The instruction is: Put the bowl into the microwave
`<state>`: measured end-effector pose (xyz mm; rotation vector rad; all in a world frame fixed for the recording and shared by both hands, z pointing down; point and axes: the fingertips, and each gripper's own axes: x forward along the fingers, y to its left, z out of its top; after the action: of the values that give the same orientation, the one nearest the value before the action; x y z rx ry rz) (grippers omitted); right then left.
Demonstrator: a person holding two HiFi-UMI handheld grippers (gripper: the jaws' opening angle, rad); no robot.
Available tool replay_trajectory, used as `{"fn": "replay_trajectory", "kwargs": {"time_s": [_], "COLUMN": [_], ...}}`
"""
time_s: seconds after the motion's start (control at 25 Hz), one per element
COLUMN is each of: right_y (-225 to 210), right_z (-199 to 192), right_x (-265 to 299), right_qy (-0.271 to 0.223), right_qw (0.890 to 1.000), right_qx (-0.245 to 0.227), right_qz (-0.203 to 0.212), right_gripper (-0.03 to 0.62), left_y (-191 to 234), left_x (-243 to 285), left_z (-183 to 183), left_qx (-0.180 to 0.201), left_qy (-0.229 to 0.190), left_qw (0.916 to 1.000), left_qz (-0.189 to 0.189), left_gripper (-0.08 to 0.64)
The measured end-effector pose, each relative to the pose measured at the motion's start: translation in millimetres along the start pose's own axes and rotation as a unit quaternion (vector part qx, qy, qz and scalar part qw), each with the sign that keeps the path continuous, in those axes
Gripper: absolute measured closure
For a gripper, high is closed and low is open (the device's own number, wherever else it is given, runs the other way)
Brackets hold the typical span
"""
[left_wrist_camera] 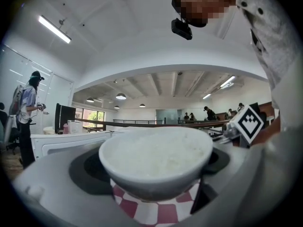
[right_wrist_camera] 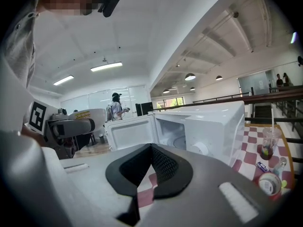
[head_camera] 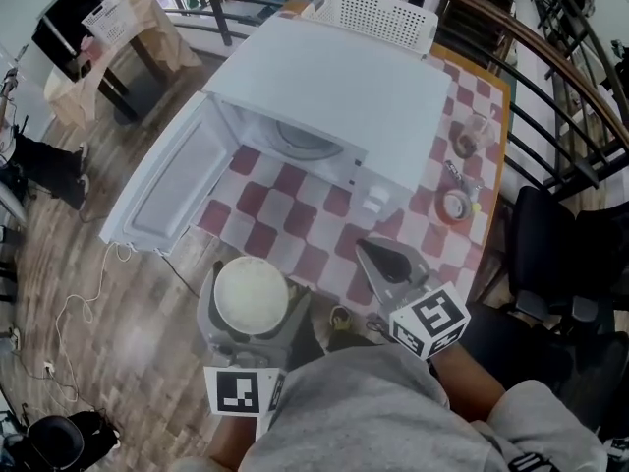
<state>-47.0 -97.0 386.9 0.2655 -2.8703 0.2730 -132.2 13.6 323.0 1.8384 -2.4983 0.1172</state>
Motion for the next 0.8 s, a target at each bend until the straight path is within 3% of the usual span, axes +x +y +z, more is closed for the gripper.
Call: {"fn": "replay_trajectory", "kwargs": {"time_s": [0.4, 0.8], "right_y": [-14.5, -24.1], "right_z": [12.3, 22.4], "right_x": [50.1, 87.8], "right_qy": [0.007, 0.003], "right_qw": [0.998, 0.992], "right_qx": [0.013, 0.022], "right_qz": [-0.058, -0.123], "right_gripper": [0.594, 0.594], "left_y": [44.4, 65.4], "left_x": [57.9, 113.7], "left_z": [-4.0, -12.0], "left_qx": [-0.007, -0.015], "left_qy": [0.006, -0.002], "left_qw": [0.9977, 0.9878], "left_qz": [-0.067, -0.155], "left_gripper": [0.035, 0.035]}}
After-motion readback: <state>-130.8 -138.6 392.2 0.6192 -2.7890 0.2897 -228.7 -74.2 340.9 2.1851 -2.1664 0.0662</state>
